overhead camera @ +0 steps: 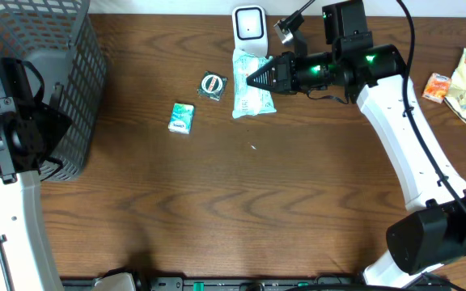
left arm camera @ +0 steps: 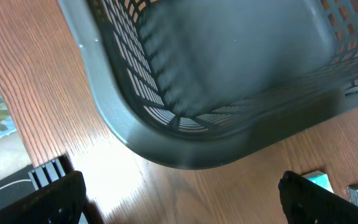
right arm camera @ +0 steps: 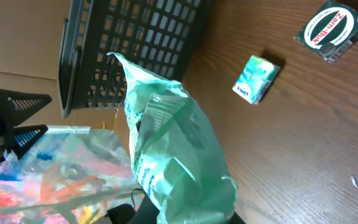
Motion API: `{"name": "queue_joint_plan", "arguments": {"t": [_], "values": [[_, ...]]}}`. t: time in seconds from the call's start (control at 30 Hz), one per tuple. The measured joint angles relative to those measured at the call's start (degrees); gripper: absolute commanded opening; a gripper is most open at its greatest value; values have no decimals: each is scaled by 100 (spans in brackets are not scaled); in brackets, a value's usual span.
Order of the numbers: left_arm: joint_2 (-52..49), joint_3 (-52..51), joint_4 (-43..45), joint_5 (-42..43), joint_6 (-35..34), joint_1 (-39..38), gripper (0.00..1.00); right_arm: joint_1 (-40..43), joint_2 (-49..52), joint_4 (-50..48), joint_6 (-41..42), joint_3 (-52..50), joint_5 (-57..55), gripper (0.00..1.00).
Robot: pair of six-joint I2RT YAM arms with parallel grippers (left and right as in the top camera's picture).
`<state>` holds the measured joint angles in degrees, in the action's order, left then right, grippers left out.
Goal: Scan the item barcode
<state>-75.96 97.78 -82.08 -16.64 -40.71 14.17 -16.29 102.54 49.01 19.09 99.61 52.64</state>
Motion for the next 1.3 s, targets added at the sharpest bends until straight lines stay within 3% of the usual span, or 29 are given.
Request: {"name": "queue_joint_plan", "arguments": {"t": [0.37, 0.5, 0.8, 1.0, 1.13, 1.17, 1.3], "values": [[0, 0, 0, 0, 0, -2, 98, 0, 0, 15, 0, -33, -103, 1], [0, 0, 0, 0, 0, -2, 98, -37, 0, 153, -4, -125, -708, 1], [0, 0, 0, 0, 2, -2, 98, -872, 212, 374, 101, -745, -5357, 1], [0, 0, 0, 0, 0, -2, 98, -1045, 831, 509, 114, -1178, -7823, 1], [0, 0, 0, 0, 0, 0, 98, -1038, 1375, 737, 111, -1215, -8905, 4], [0, 0, 0, 0, 0, 0, 98, -1040, 1471, 782, 114, -1217, -9031, 11], [0, 0, 0, 0, 0, -2, 98, -1045, 1801, 863, 129, -1250, -9221, 12]]}}
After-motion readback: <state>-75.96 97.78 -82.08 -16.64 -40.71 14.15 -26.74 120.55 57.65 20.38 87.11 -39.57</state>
